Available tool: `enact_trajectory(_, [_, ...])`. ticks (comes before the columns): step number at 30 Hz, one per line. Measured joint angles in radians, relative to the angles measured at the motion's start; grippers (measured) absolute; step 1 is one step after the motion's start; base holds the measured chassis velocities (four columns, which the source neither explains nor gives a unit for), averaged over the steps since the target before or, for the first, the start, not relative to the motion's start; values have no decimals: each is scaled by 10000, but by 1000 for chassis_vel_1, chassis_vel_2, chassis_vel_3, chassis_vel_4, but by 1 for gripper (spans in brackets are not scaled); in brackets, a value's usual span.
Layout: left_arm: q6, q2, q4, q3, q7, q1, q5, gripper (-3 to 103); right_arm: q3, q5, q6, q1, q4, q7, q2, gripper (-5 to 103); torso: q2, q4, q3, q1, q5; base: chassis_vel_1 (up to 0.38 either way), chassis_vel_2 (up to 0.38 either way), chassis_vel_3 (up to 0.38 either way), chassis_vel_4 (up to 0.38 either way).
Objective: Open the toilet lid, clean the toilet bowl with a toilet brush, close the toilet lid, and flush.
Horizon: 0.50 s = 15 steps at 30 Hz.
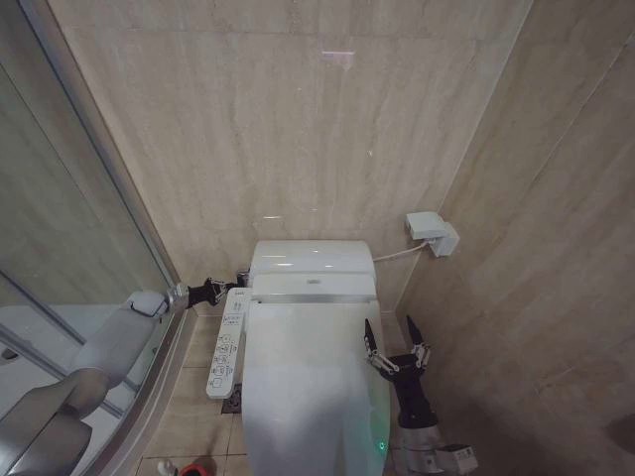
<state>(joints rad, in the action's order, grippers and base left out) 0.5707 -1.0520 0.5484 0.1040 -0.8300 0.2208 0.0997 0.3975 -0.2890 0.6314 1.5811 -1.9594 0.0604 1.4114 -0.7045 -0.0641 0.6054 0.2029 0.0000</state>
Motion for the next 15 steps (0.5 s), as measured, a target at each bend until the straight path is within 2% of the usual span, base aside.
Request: enact_trajectory(15, [-12, -10, -24, 13, 2, -21, 6, 0, 2, 4, 5, 1, -3, -2, 8, 100, 0, -1, 0, 0, -3, 0, 0, 0, 0])
